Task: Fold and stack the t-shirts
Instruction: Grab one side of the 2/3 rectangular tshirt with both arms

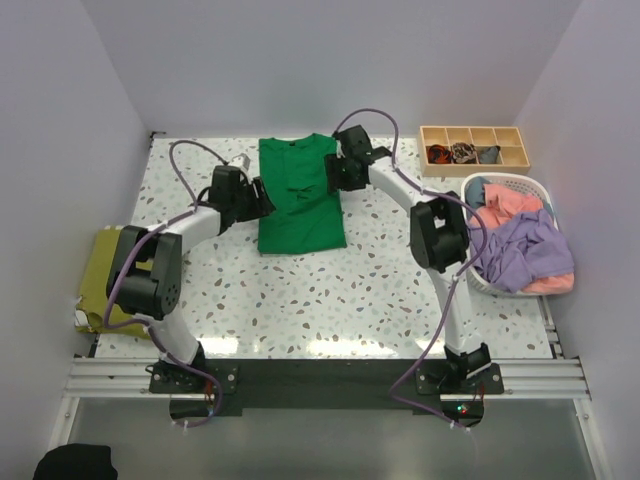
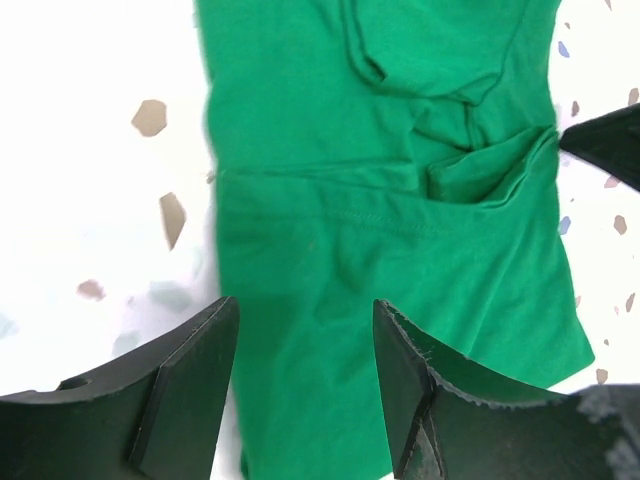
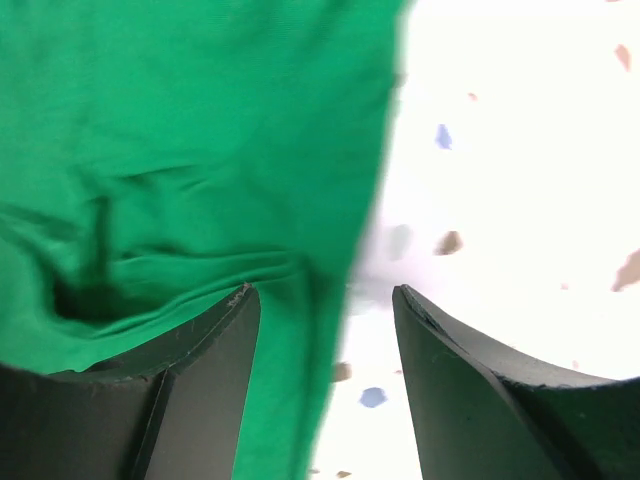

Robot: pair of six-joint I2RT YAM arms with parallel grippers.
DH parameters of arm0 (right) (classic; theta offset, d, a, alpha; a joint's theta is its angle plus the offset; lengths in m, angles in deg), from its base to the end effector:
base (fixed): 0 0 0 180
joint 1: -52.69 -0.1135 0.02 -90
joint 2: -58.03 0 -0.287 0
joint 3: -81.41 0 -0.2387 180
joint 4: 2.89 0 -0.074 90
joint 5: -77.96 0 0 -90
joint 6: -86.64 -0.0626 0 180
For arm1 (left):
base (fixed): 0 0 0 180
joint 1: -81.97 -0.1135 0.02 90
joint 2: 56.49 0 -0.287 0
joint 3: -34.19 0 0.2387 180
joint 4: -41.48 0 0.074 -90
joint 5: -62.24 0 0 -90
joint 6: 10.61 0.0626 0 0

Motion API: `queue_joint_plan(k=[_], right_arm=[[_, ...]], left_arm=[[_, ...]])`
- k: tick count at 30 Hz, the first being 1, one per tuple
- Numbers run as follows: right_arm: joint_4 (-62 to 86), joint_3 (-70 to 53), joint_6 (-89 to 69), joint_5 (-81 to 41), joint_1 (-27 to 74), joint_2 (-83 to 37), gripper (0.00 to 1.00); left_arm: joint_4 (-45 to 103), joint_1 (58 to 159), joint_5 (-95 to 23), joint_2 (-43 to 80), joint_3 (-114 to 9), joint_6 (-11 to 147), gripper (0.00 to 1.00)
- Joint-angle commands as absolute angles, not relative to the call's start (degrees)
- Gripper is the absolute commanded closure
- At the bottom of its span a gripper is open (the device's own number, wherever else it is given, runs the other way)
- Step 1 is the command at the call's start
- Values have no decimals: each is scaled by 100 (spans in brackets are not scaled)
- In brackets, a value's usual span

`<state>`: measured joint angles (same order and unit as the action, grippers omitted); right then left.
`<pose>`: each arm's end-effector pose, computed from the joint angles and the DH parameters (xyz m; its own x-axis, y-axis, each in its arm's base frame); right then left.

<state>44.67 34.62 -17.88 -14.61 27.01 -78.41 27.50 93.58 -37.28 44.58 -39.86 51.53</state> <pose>0.4968 0.2420 0.1920 -0.7909 -0.1024 -0.6033 -0.2687 0.9439 0.1921 0.3801 -0.0887 0.1977 -0.7180 -0.3230 -0.6165 -0.0167 0.8936 -0.4486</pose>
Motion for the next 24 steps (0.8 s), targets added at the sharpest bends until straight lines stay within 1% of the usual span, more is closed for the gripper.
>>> queue_joint_plan(k=[1,3,5,9,15,19,24], right_arm=[[4359,2955,-1637,-817,2816,-7120,40],[4131,2324,-1663,-1142,2869,-6767,39],[4103,1970,-1698,-1335,2878,-6380,39],[3963,908,-1759,-1862,2895,-5843,39],[3392,-245,-2154,-2548,2904,-5192,39],[3189,-458,-2374,-3250,2904,-5209,38],[2838,-686,-2647,-3559,2913,-5385,38]], left_arm=[[2885,9322,-3147,3818,-3602,5206,39],[2903,9313,-3154,3642,-3285,5188,37],[2921,9313,-3294,3422,-2970,5162,35],[3026,9313,-3646,3018,-2354,5021,34],[3421,9313,-4076,2481,-1606,4855,33],[3903,9313,-4332,2498,-1342,4793,33],[4335,9304,-4525,2796,-1307,4749,33]])
